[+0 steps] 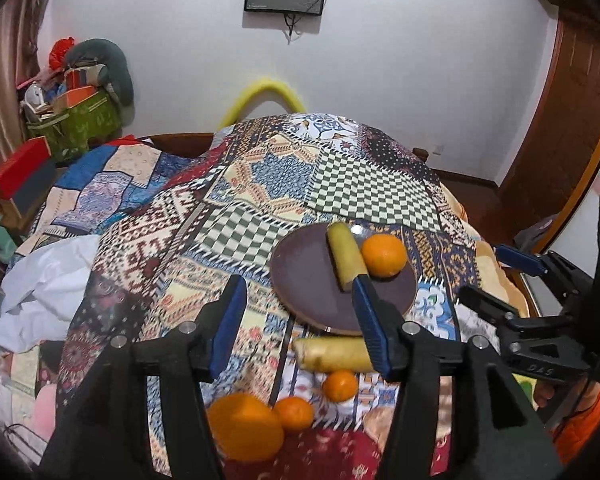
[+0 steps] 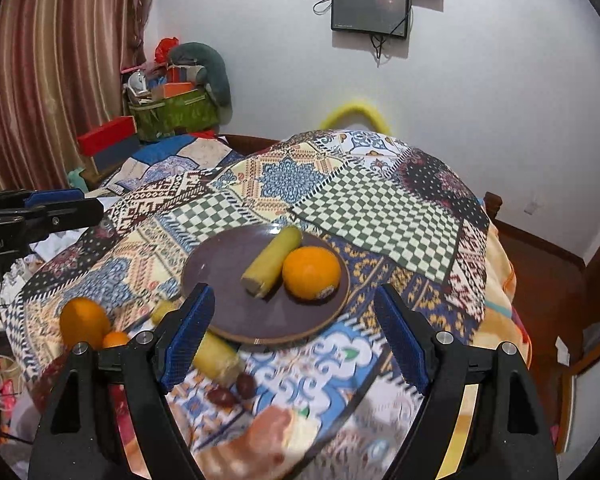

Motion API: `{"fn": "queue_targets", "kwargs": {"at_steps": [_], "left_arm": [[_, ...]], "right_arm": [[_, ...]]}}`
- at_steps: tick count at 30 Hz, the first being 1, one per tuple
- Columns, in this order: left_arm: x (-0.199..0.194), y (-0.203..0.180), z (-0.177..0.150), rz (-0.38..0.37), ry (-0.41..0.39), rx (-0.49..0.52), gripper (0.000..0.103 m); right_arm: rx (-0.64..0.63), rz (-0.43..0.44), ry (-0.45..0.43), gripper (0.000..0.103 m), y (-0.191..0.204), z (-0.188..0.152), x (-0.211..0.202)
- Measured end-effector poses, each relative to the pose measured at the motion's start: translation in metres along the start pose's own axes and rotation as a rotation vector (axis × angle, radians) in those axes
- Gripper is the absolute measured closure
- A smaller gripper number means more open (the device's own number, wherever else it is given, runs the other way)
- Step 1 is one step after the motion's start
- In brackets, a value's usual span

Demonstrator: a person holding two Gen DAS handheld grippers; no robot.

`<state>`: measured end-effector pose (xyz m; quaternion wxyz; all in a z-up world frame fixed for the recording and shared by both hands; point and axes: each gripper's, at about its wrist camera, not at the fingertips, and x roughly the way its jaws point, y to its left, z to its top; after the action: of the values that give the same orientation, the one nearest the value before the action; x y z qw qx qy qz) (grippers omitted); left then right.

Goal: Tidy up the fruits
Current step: 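Grasp the large stickered orange with the left gripper while the right gripper approaches a pomelo segment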

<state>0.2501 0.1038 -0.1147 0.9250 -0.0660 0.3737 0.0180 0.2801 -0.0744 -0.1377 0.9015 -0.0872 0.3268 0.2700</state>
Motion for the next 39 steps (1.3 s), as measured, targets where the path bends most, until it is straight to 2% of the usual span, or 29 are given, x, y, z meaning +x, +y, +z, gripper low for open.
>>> {"fn": "queue_targets", "kwargs": {"at_steps": [12,19,26,30,33,35,39], "left_arm": [[-0.019,0.014,-0.052,0.034,0.055,0.001,0.036],[-0.007,0.027,-0.086,0.054,0.132,-0.020,0.036],[0.014,0.035,-0.124,0.052,0.214,-0.082,0.036],[0.022,0.040,-0.130,0.064,0.234,-0.099,0.036],[0.030,0.045,-0.129,0.045,0.245,-0.135,0.036],[0.035,0.046,-0.128,0.042,0.242,-0.149,0.036],[0.039,0.046,-0.125,0.044,0.226,-0.146,0.036]], "right_arm": [[0.032,-0.042,0.054,0.021,0.014,-0.046,-0.021],[0.050,-0.045,0.128,0.021,0.019,-0.077,-0.015],[0.072,-0.022,0.206,0.021,0.026,-0.104,-0.003],[0.069,-0.005,0.240,0.020,0.031,-0.116,0.003],[0.081,-0.003,0.254,0.011,0.031,-0.121,0.006],[0.095,0.011,0.271,0.011,0.033,-0.125,0.008],[0.044,-0.016,0.268,0.011,0.038,-0.128,0.008]]}}
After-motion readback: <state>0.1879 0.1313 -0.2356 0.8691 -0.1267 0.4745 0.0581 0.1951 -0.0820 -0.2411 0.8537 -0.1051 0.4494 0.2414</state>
